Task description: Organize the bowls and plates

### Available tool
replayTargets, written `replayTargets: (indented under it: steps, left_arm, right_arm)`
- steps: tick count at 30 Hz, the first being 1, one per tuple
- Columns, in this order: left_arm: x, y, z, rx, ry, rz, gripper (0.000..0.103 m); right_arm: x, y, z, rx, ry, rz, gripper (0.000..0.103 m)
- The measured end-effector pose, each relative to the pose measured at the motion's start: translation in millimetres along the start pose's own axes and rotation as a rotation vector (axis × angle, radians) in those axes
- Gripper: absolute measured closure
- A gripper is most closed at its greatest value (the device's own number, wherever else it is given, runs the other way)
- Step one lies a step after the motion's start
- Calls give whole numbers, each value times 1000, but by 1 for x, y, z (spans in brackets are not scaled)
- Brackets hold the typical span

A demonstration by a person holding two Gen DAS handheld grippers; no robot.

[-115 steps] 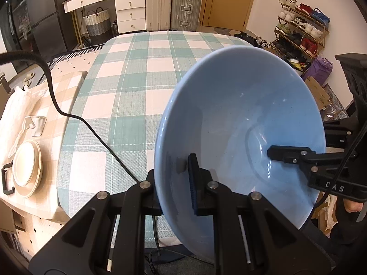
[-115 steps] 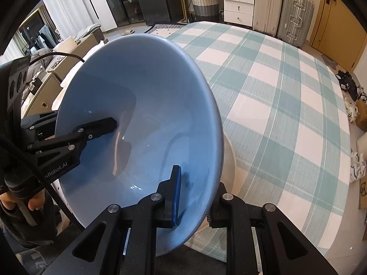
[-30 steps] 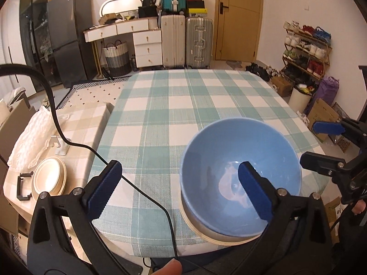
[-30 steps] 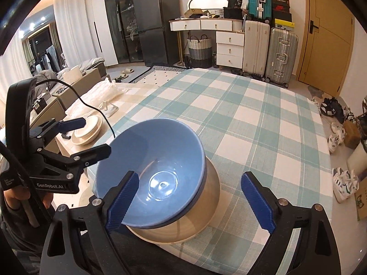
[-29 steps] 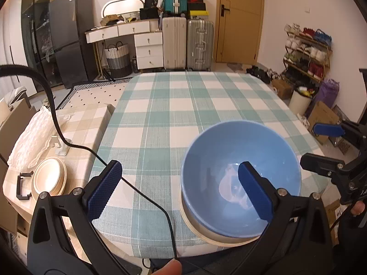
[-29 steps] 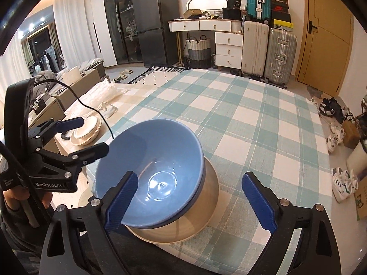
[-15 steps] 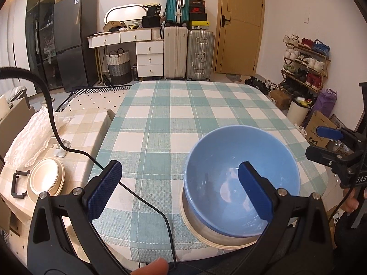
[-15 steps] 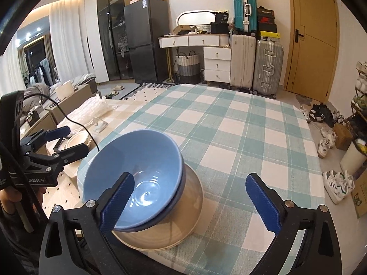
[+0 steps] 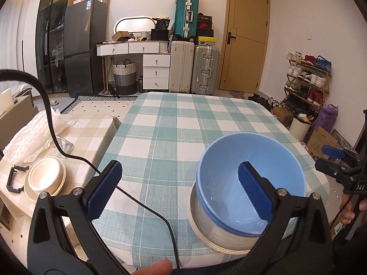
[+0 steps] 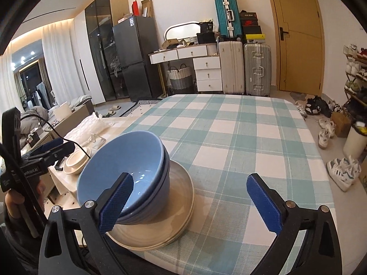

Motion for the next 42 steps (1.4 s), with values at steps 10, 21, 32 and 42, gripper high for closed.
replayTargets:
  steps: [10, 21, 32, 42]
  left_arm:
    - [-11, -3, 5, 8, 12, 4, 2]
    - [-26, -9, 12, 25, 35, -4, 2]
    - [-33, -8, 20, 70, 39, 26, 2]
    - [-32, -4, 18, 68, 51, 38, 2]
  right_arm:
    - [-17, -2, -5, -33, 58, -10, 2]
    - [-32, 6, -2, -127, 77, -38, 2]
    - [-36, 10, -3, -123, 96, -14, 2]
    - [-36, 11, -6, -133, 113, -16, 2]
Point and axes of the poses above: each gripper's, at about its wrist camera, not at the fingertips, and z roughly the way its jaws point, y to its right, x to its top, the point moved 10 cm from there along z, roughly the way its jaws point, and after that the axes turned 11 degrees about x, right-handed, at the moved point
